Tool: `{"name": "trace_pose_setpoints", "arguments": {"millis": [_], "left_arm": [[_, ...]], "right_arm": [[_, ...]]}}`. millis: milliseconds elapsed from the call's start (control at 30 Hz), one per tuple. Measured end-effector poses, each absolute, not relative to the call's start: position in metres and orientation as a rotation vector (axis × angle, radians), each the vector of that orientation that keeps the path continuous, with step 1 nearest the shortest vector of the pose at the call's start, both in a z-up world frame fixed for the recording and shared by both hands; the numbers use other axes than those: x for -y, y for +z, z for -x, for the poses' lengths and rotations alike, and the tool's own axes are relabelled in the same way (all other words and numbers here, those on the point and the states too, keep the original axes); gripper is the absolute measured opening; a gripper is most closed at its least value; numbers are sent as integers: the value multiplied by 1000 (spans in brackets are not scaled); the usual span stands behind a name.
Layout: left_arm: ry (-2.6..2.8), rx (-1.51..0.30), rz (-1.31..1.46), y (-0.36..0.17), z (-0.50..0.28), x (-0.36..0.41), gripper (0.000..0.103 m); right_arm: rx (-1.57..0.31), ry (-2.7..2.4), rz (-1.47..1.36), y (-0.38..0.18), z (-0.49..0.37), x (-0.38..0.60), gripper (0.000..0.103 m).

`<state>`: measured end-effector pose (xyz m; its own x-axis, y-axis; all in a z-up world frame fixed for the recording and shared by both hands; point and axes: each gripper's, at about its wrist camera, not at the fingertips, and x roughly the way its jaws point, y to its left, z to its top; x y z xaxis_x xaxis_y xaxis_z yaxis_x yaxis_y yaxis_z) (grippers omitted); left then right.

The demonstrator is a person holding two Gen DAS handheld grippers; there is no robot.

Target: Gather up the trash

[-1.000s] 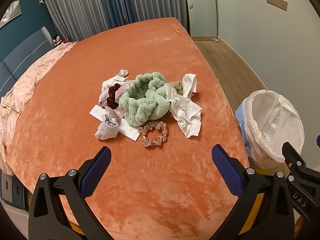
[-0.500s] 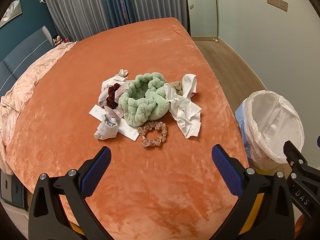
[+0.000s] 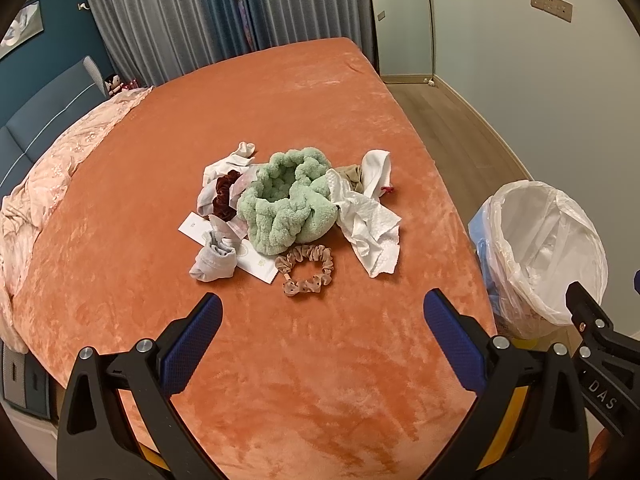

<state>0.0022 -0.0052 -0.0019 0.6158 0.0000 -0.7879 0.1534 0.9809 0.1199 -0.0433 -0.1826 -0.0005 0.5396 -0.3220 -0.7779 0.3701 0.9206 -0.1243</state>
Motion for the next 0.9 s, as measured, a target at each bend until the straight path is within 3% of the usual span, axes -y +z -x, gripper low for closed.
{"name": "trace_pose_setpoints", "arguments": {"millis": [900], "left_arm": [[-100, -903, -190, 3, 0, 13, 96]], "right_arm": [[-907, -413, -60, 2, 44, 186, 96]]}}
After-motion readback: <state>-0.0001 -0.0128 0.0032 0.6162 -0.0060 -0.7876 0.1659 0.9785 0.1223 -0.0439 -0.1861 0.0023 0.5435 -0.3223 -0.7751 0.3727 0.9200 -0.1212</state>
